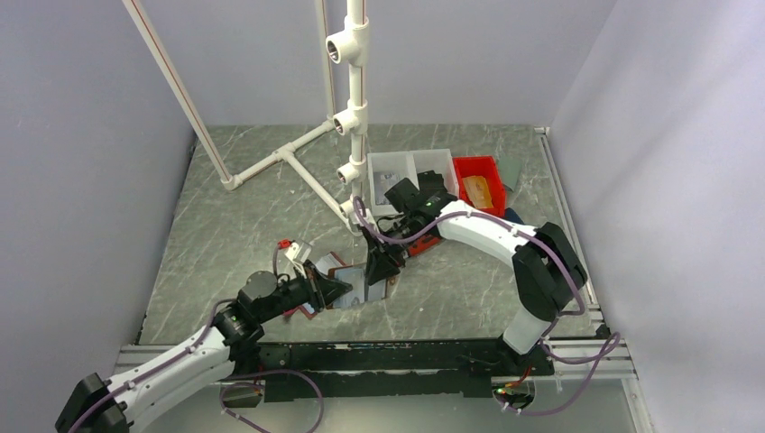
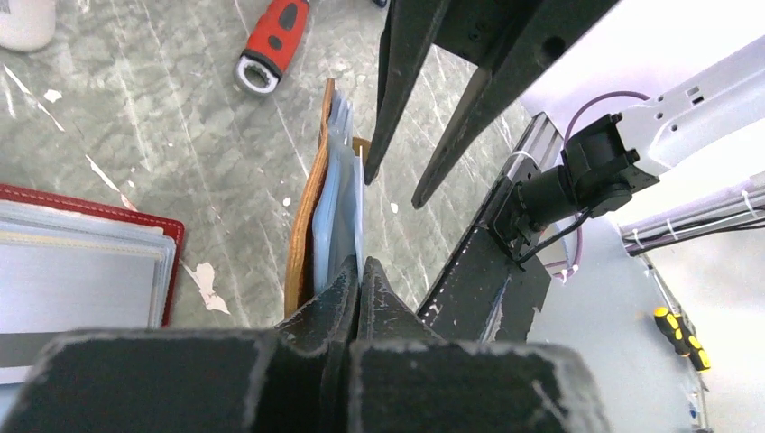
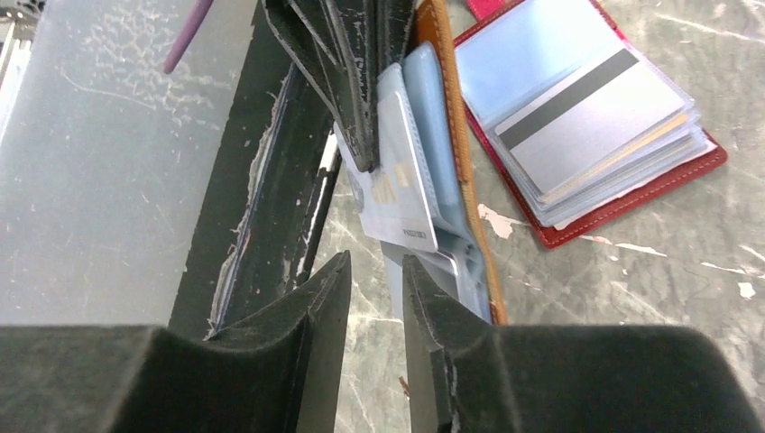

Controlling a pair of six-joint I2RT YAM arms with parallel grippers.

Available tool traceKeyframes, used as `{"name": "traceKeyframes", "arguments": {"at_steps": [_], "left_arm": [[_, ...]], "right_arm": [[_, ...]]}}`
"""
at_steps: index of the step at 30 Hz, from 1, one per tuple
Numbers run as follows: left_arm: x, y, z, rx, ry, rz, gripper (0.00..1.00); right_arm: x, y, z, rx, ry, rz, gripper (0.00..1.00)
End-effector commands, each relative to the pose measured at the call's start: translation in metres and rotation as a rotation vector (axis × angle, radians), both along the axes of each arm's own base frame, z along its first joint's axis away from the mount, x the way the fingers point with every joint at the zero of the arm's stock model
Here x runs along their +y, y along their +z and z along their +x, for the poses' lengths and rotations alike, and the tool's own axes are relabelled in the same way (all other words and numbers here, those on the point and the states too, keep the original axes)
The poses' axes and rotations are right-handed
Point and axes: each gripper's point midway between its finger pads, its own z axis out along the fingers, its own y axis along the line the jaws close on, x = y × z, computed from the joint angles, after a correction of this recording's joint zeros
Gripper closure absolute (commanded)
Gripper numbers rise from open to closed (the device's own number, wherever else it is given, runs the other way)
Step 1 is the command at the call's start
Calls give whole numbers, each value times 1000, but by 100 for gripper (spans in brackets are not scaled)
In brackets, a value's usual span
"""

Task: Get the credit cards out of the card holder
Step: Remove the credit card from the card holder.

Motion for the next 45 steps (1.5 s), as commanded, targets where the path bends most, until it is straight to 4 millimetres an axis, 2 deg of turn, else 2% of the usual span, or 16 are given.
{"name": "traceKeyframes", "arguments": {"at_steps": [1,11,20,32,37,45], "left_arm": [[2,21,6,-111,15,-37,100],[-5,43,5,-171,-14,-104,100],[-8,59,4,-211,-28,-159,100],[11,56,10,-204,80,-129,100],[10,65,6,-229,60,-165,100],[-2,71,7,-232,16,-190,100]], "right_arm": [[1,38,8,-5,-14,100,69],[5,42,0,119,-16,139,63],[11,35,-4,158,-21,117,62],[6,29,11,62,-58,63,62],[10,27,6,120,-54,74,62],[19,38,-10,219,-9,122,63]]}}
